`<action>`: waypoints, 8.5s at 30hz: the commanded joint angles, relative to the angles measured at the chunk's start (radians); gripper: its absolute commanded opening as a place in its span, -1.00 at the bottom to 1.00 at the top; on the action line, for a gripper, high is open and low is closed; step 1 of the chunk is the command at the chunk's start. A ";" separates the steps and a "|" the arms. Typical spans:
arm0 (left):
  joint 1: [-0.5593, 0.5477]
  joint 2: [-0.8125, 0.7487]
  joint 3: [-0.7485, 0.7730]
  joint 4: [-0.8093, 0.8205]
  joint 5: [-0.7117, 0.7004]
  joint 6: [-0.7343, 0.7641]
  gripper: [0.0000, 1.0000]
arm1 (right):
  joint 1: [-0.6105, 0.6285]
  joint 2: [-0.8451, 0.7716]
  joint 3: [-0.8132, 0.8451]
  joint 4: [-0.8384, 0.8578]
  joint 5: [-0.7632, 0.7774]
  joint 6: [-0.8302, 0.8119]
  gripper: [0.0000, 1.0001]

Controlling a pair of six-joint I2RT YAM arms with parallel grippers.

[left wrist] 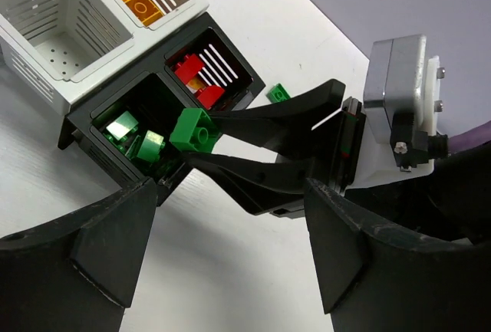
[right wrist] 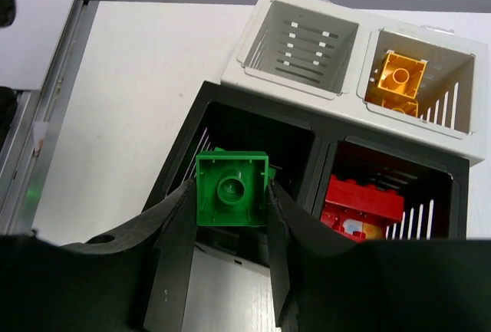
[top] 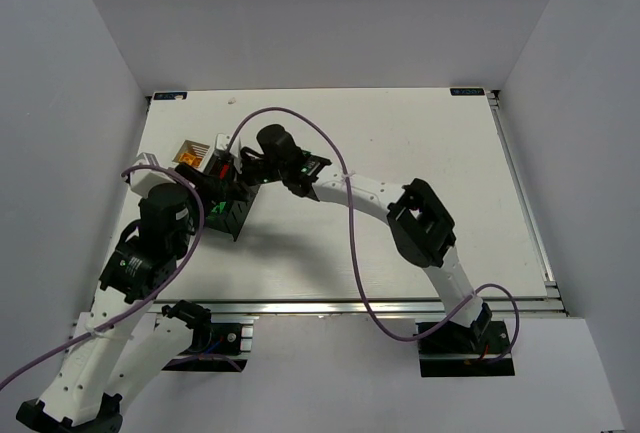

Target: Sort the legos into containers by color

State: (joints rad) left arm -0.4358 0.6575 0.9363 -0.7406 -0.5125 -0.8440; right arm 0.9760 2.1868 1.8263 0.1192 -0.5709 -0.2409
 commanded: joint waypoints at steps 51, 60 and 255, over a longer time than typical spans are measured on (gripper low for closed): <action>-0.007 1.189 0.741 -0.019 0.241 -0.337 0.75 | -0.707 -0.877 -0.840 -0.130 -0.098 -0.089 0.03; -0.004 1.560 1.110 -0.180 0.218 -0.342 0.74 | -0.783 -0.941 -0.924 -0.067 -0.122 -0.051 0.04; 0.177 -0.030 -0.053 0.257 0.471 0.310 0.96 | -0.743 -1.124 -0.822 -0.464 0.359 0.137 0.79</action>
State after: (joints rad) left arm -0.2630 0.6415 0.8753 -0.4709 -0.0231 -0.5488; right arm 0.2306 1.0832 1.0142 -0.3912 -0.1989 -0.0872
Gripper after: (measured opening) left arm 0.982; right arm 0.895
